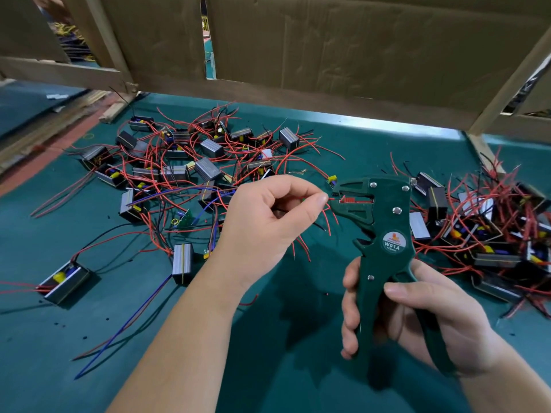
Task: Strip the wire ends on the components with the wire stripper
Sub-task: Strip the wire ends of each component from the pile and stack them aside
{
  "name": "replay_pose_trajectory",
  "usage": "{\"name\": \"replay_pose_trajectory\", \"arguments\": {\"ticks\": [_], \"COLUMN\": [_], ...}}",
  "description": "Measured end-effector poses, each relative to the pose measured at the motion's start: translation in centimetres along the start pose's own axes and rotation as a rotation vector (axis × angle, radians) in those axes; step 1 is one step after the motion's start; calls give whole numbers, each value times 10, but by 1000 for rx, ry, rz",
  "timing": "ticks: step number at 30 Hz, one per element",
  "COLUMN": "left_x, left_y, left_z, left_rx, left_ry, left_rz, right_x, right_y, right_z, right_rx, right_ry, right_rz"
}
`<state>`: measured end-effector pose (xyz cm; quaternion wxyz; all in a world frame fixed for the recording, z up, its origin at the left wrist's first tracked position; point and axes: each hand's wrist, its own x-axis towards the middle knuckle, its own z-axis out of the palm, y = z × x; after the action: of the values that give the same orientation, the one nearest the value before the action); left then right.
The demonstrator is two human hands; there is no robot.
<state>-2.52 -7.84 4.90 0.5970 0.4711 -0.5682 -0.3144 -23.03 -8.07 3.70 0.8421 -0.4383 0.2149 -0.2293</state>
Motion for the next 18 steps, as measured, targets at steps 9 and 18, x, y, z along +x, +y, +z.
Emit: {"name": "replay_pose_trajectory", "arguments": {"ticks": [9,18], "left_x": [-1,0], "left_y": [1,0], "left_z": [1,-2], "left_rx": [38,132], "left_ry": [-1,-7], "left_rz": [46,39], "right_x": [1,-1], "right_y": [1,0], "right_z": [1,2], "right_rx": [-21,-63], "right_ry": [48,59], "right_rz": [16,30]}}
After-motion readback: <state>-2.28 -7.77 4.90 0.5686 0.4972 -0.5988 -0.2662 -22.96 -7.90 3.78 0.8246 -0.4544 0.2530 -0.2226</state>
